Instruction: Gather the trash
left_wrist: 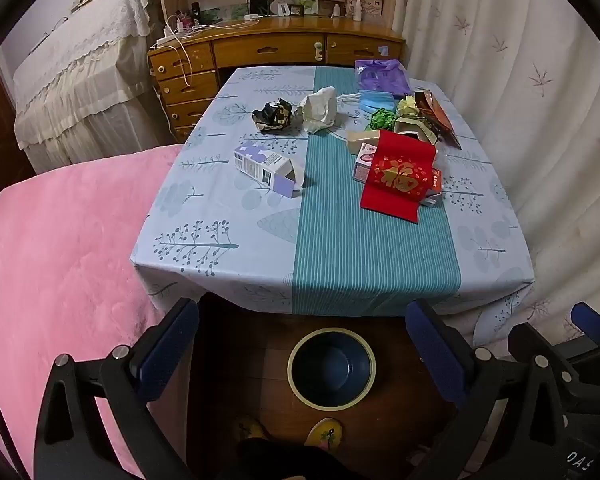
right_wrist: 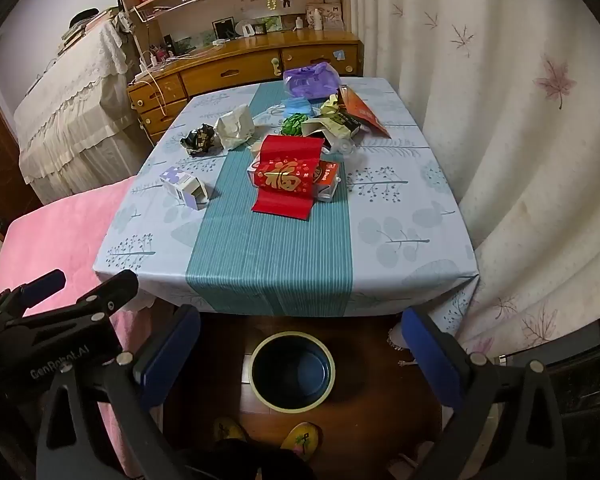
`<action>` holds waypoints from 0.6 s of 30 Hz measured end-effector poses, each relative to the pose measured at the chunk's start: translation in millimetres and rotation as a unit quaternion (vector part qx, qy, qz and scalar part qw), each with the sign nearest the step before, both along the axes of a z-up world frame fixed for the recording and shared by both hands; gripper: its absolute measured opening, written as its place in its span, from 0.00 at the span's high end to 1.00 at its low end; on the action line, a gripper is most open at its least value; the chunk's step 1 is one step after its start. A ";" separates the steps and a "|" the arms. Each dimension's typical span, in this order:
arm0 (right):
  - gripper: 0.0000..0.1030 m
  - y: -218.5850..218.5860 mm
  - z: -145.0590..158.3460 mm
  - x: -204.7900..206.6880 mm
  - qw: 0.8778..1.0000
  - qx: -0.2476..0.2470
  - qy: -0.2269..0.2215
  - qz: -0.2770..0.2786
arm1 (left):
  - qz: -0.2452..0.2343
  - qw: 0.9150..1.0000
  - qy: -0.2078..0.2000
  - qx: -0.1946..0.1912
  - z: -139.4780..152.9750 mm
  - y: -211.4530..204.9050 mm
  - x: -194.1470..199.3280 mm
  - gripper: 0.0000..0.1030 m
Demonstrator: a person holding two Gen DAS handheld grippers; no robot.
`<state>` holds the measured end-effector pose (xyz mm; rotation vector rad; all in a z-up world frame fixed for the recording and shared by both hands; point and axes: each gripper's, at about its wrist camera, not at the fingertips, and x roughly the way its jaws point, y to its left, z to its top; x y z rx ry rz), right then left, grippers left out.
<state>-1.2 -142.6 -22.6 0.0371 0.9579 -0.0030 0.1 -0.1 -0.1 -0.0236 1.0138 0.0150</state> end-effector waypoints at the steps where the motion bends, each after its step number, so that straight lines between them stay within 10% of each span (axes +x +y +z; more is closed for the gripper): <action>1: 0.02 -0.1 -0.2 0.1 1.000 -0.001 0.000 0.000 | 0.000 1.000 -0.001 0.000 0.0 0.0 0.0 0.00; 18: 0.02 -7.6 1.0 2.3 1.000 0.003 -0.005 -0.004 | -0.010 0.999 -0.023 0.020 6.0 -6.5 0.4 0.01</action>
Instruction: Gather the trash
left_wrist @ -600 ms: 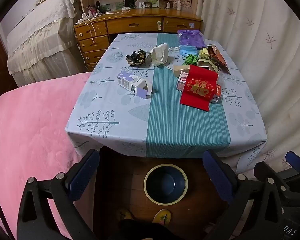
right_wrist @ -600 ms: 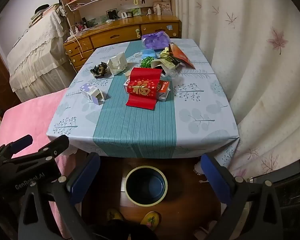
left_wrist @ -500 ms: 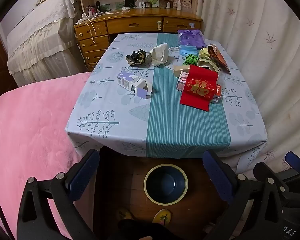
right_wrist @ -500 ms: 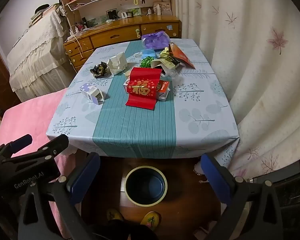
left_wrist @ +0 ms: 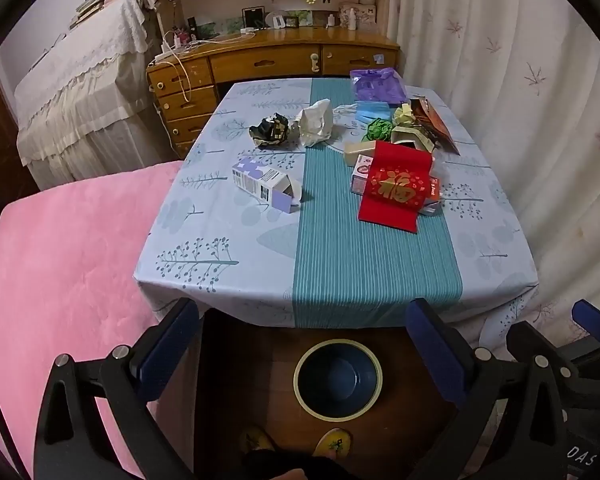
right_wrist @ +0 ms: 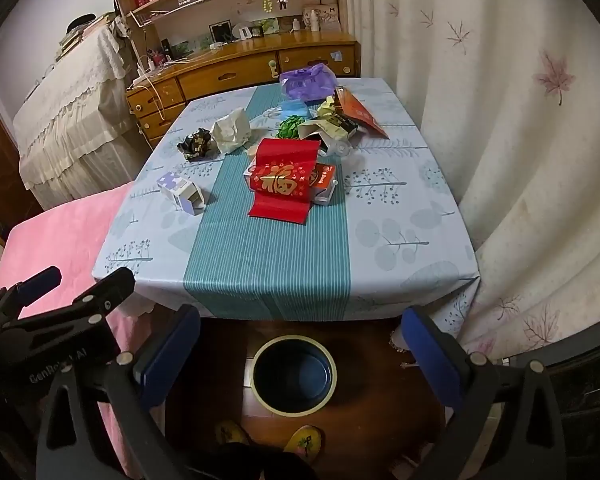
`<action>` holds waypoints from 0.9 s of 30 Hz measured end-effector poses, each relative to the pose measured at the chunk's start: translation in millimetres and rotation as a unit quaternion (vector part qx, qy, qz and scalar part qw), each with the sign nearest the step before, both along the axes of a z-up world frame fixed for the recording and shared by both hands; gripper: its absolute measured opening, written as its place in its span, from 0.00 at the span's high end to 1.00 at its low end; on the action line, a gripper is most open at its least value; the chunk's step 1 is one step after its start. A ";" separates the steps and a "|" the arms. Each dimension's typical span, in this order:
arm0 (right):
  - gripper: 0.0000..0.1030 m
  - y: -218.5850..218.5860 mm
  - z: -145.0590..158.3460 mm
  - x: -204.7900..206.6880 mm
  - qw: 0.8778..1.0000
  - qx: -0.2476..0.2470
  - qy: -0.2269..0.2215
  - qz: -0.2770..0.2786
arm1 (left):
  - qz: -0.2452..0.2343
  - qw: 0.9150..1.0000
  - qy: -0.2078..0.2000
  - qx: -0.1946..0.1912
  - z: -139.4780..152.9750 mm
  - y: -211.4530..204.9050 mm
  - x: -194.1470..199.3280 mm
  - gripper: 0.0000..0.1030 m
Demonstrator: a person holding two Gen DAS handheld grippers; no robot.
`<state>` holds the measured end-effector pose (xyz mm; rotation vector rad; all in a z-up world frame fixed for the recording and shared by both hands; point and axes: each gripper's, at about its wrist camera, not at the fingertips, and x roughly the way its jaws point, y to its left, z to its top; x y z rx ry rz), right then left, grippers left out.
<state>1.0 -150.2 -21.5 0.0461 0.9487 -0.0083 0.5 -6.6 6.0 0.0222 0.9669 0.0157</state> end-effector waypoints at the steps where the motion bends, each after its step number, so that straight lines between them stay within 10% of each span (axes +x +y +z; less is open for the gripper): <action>1: 0.02 -0.6 -1.0 2.8 1.000 0.002 0.000 -0.001 | 0.000 1.000 0.000 0.001 0.2 -0.6 0.2 0.01; 27: 0.02 -2.9 -0.7 6.2 1.000 0.009 -0.004 -0.002 | -0.004 1.000 0.005 -0.014 1.0 -7.1 10.0 0.03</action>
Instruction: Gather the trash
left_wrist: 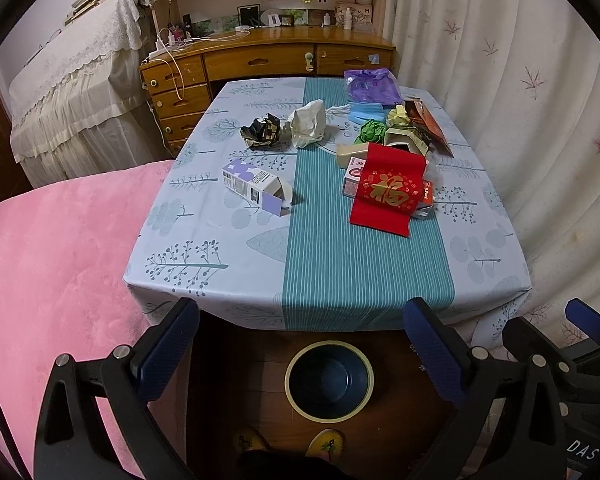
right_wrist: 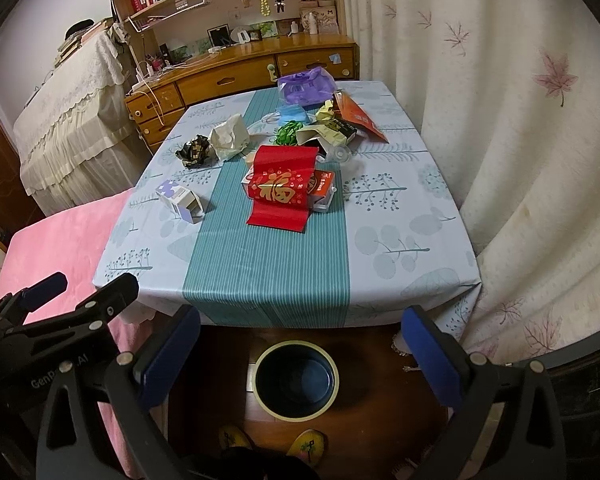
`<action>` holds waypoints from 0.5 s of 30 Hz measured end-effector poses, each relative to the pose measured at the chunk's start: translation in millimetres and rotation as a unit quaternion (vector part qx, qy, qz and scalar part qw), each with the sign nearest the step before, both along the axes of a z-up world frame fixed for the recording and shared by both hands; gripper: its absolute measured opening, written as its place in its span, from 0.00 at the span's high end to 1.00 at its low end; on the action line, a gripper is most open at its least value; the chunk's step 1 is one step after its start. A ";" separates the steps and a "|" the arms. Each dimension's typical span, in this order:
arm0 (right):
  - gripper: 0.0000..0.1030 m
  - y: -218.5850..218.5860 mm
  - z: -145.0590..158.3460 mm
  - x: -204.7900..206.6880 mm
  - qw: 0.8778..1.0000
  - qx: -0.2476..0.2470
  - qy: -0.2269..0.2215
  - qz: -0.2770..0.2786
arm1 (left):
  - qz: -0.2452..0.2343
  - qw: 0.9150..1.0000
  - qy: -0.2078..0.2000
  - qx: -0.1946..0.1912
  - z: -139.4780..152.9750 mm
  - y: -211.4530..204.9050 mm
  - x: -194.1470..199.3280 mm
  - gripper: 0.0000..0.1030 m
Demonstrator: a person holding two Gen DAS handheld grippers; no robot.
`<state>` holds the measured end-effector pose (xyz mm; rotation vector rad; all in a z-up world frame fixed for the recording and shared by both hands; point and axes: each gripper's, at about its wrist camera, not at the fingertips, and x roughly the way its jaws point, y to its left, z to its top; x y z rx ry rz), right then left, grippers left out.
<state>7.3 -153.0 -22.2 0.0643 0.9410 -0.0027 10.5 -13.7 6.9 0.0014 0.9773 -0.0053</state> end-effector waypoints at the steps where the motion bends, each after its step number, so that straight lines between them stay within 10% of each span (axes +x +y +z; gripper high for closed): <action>1: 0.02 0.0 0.3 0.9 1.000 0.000 0.000 0.000 | 0.000 1.000 0.000 0.000 0.0 0.0 0.1 0.03; 15: 0.02 5.2 2.8 5.9 1.000 0.001 -0.001 0.005 | 0.004 1.000 0.003 -0.003 -2.5 5.3 3.6 0.03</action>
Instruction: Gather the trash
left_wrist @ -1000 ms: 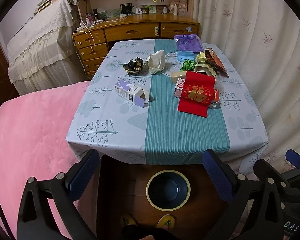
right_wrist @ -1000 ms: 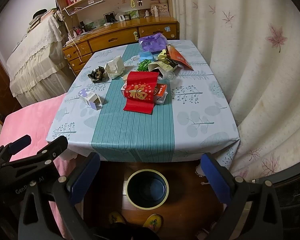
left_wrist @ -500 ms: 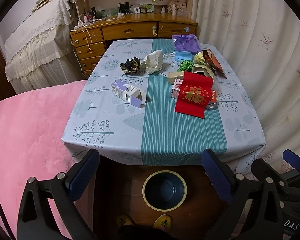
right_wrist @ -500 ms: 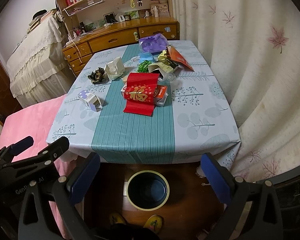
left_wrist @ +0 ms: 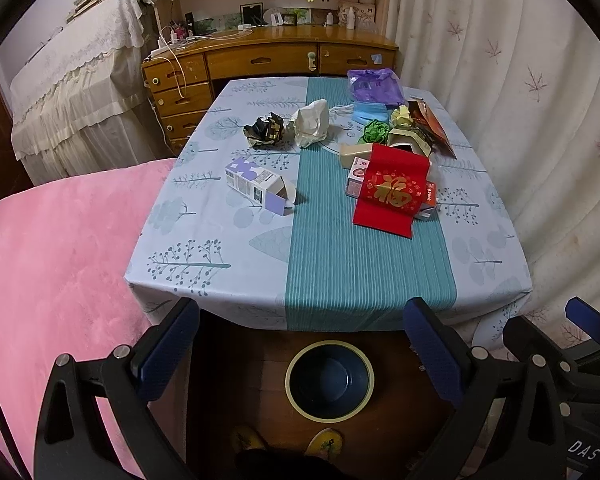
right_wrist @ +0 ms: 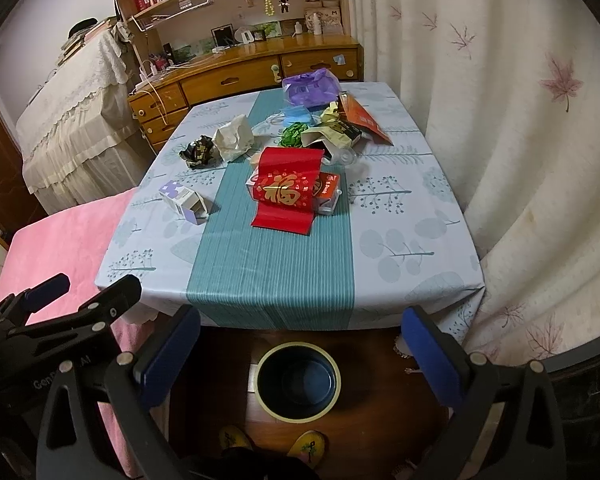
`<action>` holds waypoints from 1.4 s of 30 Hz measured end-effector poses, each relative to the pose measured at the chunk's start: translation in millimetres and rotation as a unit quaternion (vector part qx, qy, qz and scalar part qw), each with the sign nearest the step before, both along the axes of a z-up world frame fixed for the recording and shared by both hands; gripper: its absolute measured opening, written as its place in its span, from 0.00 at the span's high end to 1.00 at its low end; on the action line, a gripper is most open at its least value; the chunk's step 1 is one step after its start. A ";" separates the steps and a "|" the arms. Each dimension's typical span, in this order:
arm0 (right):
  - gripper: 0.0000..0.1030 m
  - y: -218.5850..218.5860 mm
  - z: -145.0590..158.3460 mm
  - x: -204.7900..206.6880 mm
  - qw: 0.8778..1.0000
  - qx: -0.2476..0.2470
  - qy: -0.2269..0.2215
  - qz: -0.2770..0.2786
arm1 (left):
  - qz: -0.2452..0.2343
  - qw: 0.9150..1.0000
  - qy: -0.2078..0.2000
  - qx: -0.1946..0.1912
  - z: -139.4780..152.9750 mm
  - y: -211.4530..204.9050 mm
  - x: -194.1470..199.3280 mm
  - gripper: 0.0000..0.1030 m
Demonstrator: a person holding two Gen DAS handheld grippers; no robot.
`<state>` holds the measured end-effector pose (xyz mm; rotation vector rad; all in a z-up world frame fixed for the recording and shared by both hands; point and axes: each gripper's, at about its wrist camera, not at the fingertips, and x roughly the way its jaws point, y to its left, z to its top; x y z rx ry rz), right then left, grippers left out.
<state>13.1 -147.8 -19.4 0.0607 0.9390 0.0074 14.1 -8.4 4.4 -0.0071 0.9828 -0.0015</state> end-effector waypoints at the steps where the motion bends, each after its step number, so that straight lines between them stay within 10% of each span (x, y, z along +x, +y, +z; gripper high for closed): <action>1: 0.02 -0.2 0.0 -0.1 1.000 0.000 0.000 0.000 | 0.000 1.000 0.000 0.000 0.0 0.4 0.0 0.03; 42: 0.02 27.5 23.5 40.5 0.997 0.032 -0.039 0.055 | 0.046 0.997 -0.054 0.037 45.5 40.5 21.6 0.03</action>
